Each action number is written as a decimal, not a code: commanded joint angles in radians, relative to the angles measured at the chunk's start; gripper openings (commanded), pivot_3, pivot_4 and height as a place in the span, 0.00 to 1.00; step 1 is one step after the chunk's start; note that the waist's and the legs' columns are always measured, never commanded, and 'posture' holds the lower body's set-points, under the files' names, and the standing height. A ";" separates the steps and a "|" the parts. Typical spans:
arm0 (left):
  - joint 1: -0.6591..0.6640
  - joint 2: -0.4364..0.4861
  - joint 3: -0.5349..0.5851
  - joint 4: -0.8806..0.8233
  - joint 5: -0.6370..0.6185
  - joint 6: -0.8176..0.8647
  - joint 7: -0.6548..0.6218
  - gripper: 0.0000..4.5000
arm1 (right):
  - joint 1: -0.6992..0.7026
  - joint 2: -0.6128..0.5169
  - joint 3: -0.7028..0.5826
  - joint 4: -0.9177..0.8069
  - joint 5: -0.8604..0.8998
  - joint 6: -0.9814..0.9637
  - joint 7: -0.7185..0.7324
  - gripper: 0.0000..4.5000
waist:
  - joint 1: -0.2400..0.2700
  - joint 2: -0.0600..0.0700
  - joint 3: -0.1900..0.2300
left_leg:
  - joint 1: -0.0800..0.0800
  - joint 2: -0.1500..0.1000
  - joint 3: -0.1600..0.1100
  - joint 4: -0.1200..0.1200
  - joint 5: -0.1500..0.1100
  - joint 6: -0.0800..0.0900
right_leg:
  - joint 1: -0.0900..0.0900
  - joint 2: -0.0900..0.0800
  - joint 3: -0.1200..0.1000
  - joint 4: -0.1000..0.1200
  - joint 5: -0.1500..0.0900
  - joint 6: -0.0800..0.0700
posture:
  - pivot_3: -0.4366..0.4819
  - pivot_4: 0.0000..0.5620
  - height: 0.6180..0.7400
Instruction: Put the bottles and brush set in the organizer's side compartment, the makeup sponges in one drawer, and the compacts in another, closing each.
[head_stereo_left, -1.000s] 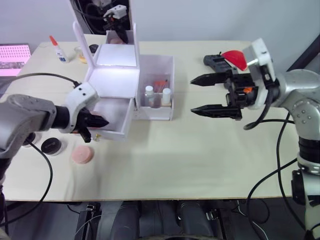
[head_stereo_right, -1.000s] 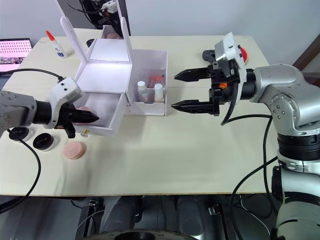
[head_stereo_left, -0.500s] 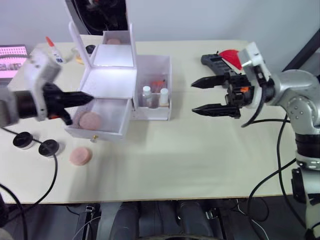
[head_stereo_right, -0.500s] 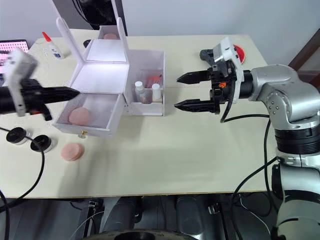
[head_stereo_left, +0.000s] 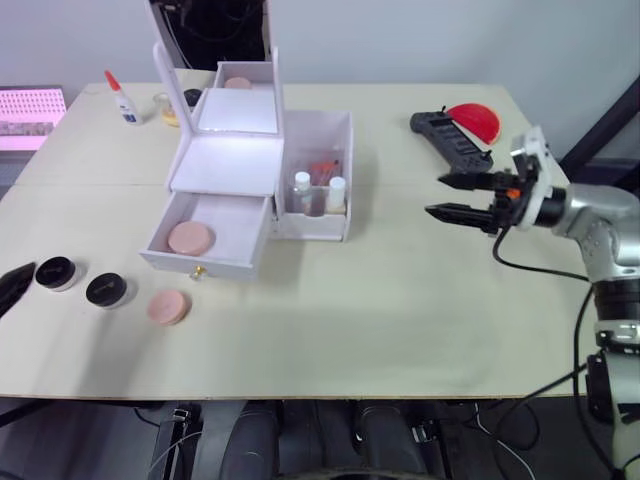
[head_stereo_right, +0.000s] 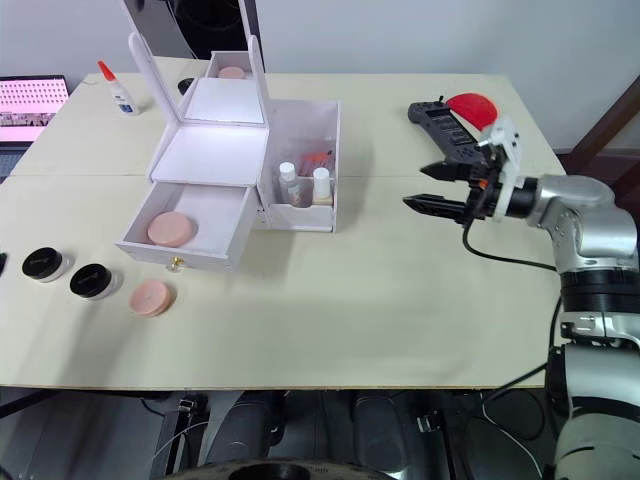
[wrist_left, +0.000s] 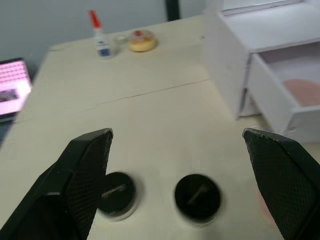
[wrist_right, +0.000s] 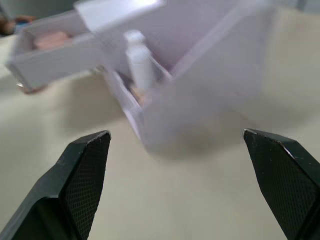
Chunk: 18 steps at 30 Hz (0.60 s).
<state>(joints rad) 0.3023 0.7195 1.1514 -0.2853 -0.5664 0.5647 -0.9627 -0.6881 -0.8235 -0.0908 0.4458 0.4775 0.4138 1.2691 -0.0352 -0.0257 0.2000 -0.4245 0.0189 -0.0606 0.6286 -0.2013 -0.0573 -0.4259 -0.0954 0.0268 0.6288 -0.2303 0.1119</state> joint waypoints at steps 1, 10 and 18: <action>0.082 -0.063 0.029 0.080 0.021 -0.124 -0.017 0.99 | 0.010 -0.019 -0.085 0.163 -0.042 -0.175 -0.023 1.00 | -0.008 0.001 0.000 | 0.000 0.000 0.001 0.000 0.000 0.000 | 0.000 0.000 0.000 0.000 0.000 0.000 | 0.48 0.27 1.00; 0.174 -0.136 -0.020 0.056 -0.020 -0.201 0.040 0.99 | 0.001 -0.012 -0.091 0.164 -0.058 -0.175 -0.005 1.00 | -0.013 0.001 0.000 | 0.002 0.001 0.001 -0.001 0.000 0.000 | 0.000 0.000 0.000 0.001 0.000 0.000 | 0.48 0.27 1.00; 0.213 -0.177 -0.136 -0.167 -0.059 -0.143 0.157 0.99 | -0.205 0.047 -0.003 -0.194 0.107 0.230 0.029 1.00 | -0.018 0.003 0.001 | 0.001 0.001 0.001 -0.002 0.000 0.000 | -0.001 0.000 0.001 0.001 0.000 0.000 | 0.48 0.27 1.00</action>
<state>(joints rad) 0.5002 0.5570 1.0383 -0.3795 -0.6166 0.4174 -0.8355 -0.8319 -0.7746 -0.1035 0.3569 0.5247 0.5652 1.2781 -0.0531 -0.0226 0.2007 -0.4235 0.0202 -0.0596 0.6266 -0.2014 -0.0574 -0.4276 -0.0950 0.0277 0.6300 -0.2303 0.1119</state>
